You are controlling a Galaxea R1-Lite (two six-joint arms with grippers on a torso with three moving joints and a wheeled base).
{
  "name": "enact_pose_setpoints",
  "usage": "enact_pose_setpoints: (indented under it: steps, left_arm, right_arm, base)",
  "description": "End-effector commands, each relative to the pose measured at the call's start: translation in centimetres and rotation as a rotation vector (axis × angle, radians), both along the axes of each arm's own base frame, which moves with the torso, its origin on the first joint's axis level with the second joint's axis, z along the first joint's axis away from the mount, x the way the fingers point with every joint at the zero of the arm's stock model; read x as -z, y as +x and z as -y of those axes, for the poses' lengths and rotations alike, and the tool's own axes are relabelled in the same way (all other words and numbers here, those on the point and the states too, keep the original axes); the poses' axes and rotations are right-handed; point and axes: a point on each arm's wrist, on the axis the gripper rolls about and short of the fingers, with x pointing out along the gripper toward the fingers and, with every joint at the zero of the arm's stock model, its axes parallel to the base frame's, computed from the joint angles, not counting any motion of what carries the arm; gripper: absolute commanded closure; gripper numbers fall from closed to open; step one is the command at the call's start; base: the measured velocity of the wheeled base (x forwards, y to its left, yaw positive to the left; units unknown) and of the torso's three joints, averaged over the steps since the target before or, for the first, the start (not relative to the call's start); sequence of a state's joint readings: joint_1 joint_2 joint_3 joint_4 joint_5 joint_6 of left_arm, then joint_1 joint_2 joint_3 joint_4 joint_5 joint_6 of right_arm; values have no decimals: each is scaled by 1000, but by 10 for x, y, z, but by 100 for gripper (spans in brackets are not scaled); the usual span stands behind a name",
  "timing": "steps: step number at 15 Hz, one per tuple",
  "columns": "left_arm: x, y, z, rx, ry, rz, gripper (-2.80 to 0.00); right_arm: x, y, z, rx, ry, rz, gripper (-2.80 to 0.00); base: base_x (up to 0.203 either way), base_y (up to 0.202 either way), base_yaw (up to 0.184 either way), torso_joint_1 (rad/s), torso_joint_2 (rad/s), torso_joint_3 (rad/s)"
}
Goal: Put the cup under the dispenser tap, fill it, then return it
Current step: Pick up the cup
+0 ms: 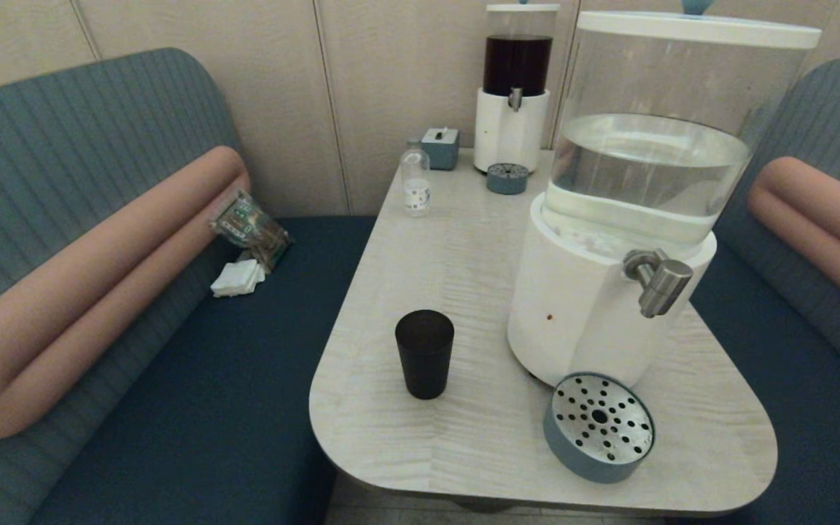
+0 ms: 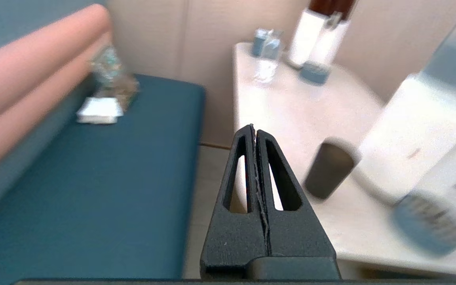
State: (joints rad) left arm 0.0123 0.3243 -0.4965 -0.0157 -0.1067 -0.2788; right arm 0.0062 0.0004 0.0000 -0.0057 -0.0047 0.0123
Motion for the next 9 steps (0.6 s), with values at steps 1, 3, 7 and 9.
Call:
enact_pose_setpoints:
  steps: [1,3,7,9]
  left_arm:
    - [-34,40,2,102,-16,-109,0]
    - [-39,60,7,371,0,-167,0]
    - [-16,99,14,762,28,-239,0]
    - [4,131,13,774,80,-235,0]
  right_arm:
    - [0,0,0,-2,0,1,0]
    - [0,0,0,0,0,1,0]
    - [0,0,0,0,1,1,0]
    - [0,0,0,0,1,1,0]
  base:
    - [0,0,0,0,0,0]
    - [0,0,0,0,0,0]
    - [0,0,0,0,0,0]
    - [0,0,0,0,0,0]
